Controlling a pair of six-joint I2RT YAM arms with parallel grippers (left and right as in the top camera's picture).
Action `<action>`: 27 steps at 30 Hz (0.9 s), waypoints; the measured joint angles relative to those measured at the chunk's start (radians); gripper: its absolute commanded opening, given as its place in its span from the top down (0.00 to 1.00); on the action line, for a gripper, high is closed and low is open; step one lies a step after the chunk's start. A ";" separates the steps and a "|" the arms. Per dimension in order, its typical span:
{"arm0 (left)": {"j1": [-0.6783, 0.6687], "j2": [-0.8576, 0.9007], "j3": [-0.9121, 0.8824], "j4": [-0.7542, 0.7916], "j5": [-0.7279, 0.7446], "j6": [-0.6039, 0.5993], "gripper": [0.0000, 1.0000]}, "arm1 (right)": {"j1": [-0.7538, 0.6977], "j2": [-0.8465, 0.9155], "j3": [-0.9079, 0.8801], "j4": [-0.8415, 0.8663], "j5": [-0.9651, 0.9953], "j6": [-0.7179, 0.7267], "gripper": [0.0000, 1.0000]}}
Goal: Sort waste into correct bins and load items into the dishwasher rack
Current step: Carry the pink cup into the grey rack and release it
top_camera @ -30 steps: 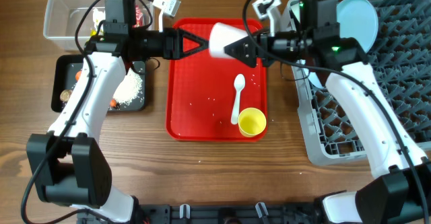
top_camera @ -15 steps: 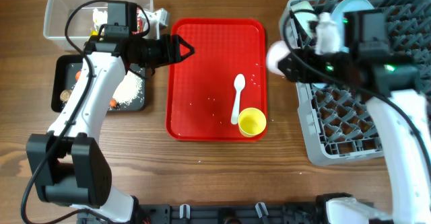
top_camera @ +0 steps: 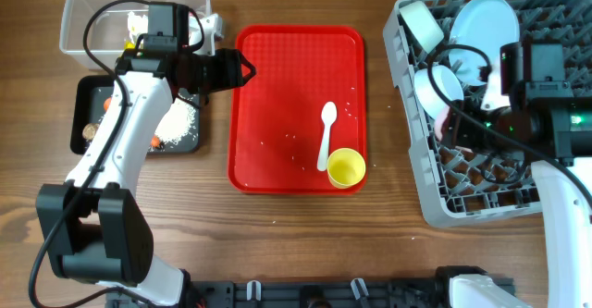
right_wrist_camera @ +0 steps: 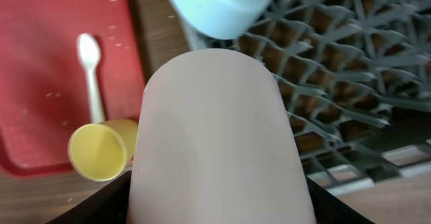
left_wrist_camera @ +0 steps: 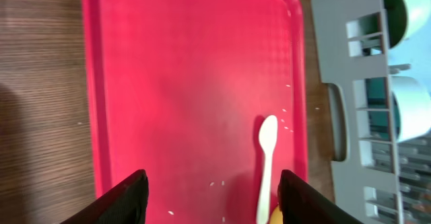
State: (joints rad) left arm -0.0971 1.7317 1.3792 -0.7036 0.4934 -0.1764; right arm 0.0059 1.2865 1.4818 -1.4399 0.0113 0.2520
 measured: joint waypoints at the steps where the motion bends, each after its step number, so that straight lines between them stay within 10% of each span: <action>1: 0.000 0.000 -0.001 0.000 -0.008 0.000 0.38 | -0.010 0.000 0.000 -0.004 0.015 0.007 0.36; 27: 0.000 0.006 -0.013 -0.012 -0.120 0.000 0.39 | -0.074 0.051 -0.284 0.151 0.071 0.021 0.37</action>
State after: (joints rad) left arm -0.0971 1.7374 1.3659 -0.7155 0.3733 -0.1764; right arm -0.0685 1.3373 1.1980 -1.2888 0.0826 0.2726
